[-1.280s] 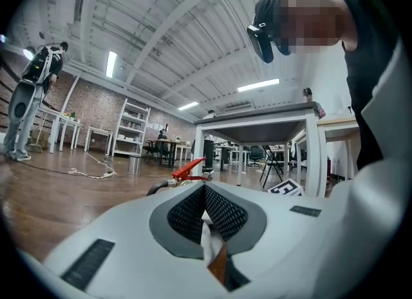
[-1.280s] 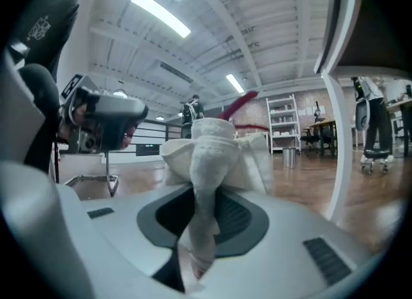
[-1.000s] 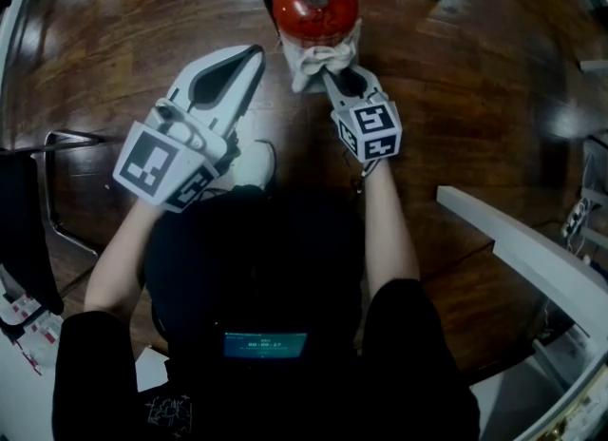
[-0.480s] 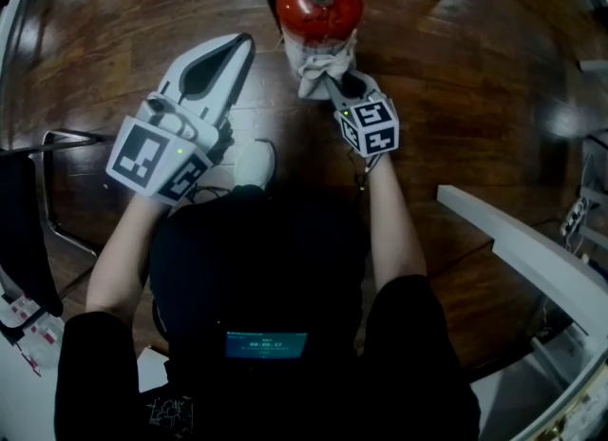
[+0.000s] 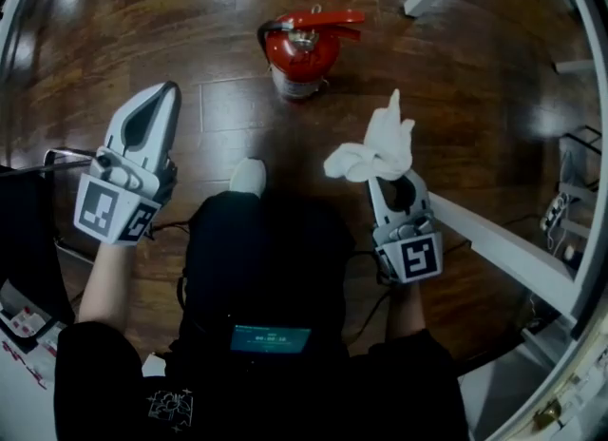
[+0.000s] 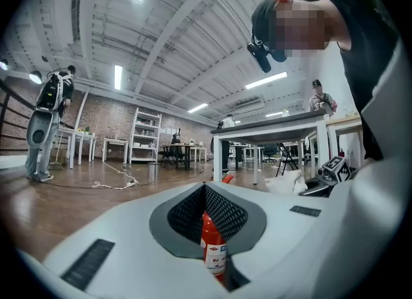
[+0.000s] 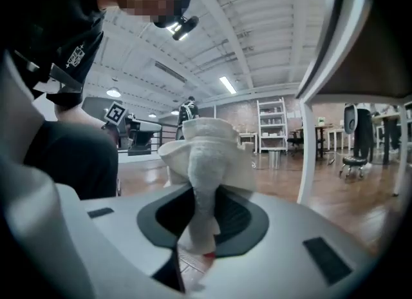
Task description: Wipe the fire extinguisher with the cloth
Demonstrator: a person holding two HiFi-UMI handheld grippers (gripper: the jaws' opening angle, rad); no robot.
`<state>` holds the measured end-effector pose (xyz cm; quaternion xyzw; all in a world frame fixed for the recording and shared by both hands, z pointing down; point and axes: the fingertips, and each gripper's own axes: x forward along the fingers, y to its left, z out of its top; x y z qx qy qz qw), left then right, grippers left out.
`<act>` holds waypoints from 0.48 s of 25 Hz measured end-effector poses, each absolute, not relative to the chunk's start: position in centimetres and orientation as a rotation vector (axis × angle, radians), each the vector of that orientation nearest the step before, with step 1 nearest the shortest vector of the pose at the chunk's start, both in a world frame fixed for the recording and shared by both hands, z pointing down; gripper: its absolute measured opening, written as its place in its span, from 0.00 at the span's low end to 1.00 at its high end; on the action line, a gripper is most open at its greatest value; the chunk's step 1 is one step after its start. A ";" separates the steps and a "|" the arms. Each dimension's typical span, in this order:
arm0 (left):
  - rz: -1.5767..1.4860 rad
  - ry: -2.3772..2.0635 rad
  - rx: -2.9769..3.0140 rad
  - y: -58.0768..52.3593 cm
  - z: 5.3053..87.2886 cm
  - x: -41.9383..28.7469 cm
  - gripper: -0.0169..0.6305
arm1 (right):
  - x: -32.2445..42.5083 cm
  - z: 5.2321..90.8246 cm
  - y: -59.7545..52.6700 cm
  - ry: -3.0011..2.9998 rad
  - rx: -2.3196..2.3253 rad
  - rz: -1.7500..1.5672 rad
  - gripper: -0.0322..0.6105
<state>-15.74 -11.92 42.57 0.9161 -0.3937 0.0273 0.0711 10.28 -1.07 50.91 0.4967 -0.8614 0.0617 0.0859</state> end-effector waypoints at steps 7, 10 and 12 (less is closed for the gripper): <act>0.151 -1.142 2.681 -6.2 27.0 -13.5 0.03 | 10.6 31.8 5.9 -2.430 1.582 0.252 0.20; 0.144 -1.119 2.670 -4.0 17.7 -12.7 0.03 | 9.6 22.8 8.2 -2.407 1.585 0.285 0.20; 0.135 -1.125 2.700 -2.8 11.2 -11.7 0.03 | 8.7 16.1 8.6 -2.435 1.610 0.299 0.20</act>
